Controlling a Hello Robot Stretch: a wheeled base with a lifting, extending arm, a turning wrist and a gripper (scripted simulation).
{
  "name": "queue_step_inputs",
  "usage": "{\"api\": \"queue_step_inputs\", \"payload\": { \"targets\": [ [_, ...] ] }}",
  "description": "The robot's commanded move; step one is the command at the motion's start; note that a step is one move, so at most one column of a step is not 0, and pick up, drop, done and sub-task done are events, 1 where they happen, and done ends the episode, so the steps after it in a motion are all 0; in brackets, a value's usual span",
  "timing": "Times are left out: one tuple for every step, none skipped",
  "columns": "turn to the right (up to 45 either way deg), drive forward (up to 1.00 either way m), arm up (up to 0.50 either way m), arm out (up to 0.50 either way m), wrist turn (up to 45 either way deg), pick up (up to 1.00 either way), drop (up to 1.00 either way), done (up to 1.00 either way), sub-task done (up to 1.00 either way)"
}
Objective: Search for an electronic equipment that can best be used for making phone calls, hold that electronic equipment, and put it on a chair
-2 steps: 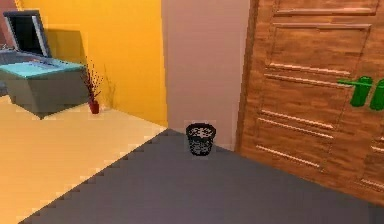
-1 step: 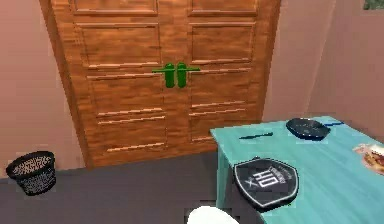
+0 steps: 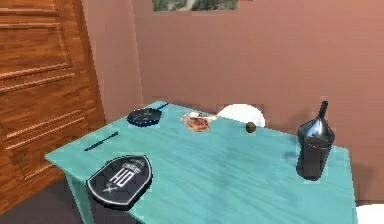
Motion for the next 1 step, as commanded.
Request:
{"api": "queue_step_inputs", "payload": {
  "targets": [
    [9.0,0.00,0.00,0.00,0.0,0.00,0.00,0.00,0.00]
  ]
}}
